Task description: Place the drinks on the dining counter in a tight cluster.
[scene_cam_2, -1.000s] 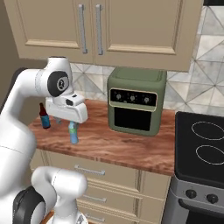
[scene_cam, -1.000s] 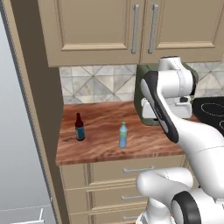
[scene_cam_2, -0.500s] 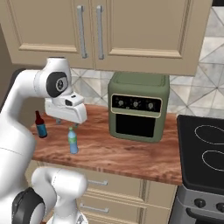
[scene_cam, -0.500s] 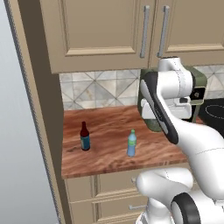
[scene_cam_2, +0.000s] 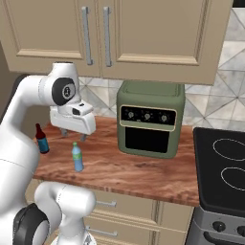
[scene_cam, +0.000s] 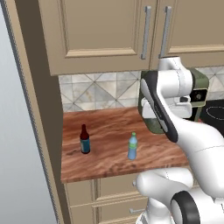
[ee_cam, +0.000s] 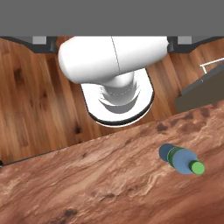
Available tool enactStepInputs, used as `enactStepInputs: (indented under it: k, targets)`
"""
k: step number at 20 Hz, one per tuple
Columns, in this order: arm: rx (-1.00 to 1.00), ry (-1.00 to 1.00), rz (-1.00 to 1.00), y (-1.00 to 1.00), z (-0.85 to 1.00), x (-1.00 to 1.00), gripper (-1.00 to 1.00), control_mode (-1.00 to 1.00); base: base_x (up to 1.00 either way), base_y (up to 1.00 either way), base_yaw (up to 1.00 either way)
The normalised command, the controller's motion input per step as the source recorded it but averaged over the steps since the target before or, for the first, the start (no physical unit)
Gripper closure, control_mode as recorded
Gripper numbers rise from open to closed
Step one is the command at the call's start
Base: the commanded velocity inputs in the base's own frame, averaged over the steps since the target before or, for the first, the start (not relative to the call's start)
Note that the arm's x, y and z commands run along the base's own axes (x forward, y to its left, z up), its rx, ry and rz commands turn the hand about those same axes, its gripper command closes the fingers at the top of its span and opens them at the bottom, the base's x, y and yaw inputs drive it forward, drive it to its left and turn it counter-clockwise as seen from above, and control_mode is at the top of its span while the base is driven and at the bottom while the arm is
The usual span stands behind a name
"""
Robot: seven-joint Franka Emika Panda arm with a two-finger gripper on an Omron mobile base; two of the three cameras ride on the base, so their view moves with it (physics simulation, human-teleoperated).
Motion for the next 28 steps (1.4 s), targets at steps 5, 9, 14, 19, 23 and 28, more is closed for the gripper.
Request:
enactStepInputs:
  k: [5,9,14,19,23,28]
  targets:
    - [0.0,0.0,0.0,0.0,0.0,0.0,-1.0,1.0,0.0,0.0,0.0]
    - [0.0,0.0,0.12,0.08,-0.06,0.11,-1.0,-1.0,0.0,0.0,0.0]
    - [0.05,0.01,0.56,0.19,-0.18,0.49,-1.0,-1.0,0.0,0.0,0.0]
    - [0.11,0.06,0.65,0.09,-0.39,0.48,-1.0,-1.0,0.0,0.0,0.0]
    - [0.03,0.05,0.27,0.31,-0.23,0.08,-1.0,-1.0,0.0,0.0,0.0]
    - [0.14,0.01,0.07,0.06,-0.32,0.18,-1.0,-1.0,0.0,0.0,0.0]
